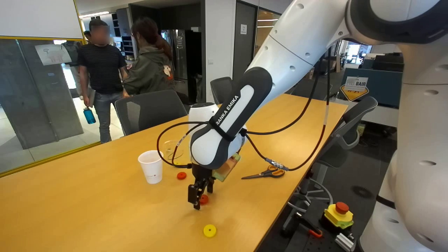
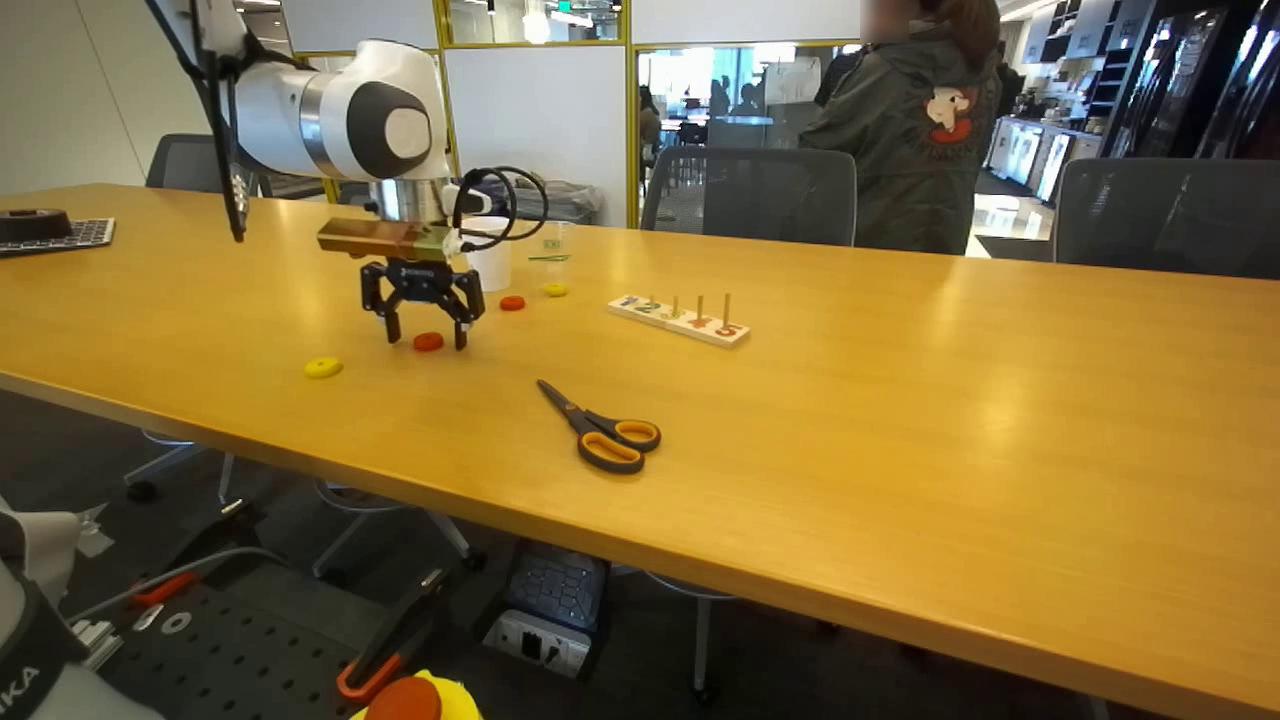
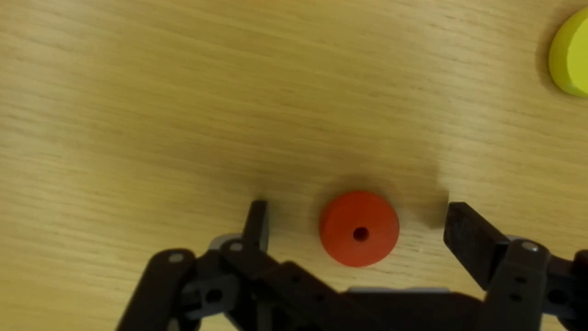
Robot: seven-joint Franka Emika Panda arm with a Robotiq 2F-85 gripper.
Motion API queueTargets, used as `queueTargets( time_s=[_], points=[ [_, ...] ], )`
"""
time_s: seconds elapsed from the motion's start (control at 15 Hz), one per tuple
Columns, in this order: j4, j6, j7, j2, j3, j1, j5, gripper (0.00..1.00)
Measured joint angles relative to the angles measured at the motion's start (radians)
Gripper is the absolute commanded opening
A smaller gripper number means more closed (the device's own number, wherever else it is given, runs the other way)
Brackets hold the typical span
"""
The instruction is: Put one yellow block in the clear cup then put the orange blocks in the white cup, then put the last yellow block in the clear cup
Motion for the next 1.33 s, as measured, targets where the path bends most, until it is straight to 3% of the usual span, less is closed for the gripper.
queueTargets(
  time_s=[0.4, 0.6, 0.93, 1.33],
  points=[
    [0.000, 0.037, 0.005, -0.008, -0.003, -0.001, -0.001, 0.20],
    [-0.001, 0.041, 0.028, -0.019, -0.006, 0.000, -0.023, 0.23],
    [0.020, 0.035, 0.111, -0.031, -0.031, 0.013, -0.152, 0.23],
    [0.175, -0.043, 0.103, -0.055, -0.003, 0.035, -0.174, 0.23]
  ],
)
